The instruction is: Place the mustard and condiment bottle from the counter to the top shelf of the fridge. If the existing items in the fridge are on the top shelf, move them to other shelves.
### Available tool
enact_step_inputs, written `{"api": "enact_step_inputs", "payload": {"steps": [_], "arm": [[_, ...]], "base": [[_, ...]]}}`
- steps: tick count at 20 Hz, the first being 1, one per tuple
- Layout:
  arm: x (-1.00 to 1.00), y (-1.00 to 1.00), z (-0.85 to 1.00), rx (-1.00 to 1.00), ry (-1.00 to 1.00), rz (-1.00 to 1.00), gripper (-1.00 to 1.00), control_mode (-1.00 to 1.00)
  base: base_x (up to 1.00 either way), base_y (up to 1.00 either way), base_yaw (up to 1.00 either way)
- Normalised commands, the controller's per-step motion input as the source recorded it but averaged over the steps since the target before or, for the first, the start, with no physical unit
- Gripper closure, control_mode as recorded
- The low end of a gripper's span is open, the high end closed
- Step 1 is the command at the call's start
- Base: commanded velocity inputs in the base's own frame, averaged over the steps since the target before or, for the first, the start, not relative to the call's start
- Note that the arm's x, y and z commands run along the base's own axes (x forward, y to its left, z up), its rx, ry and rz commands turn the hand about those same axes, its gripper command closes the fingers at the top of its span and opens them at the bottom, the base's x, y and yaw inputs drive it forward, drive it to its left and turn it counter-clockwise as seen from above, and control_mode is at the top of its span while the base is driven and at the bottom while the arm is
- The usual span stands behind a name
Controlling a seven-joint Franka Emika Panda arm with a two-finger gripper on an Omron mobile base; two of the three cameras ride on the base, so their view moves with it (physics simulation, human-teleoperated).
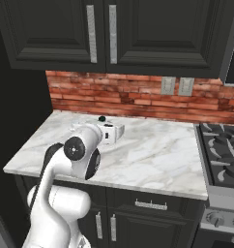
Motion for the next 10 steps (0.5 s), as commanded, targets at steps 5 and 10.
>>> {"api": "enact_step_inputs", "payload": {"steps": [5, 10], "arm": [[-1.00, 0.00, 0.99, -0.01, 0.19, -0.07, 1.00, -1.00], [-1.00, 0.00, 0.63, 0.00, 0.17, -0.06, 1.00, -1.00]], "base": [[0.00, 0.00, 0.00], [0.00, 0.00, 0.00]]}}
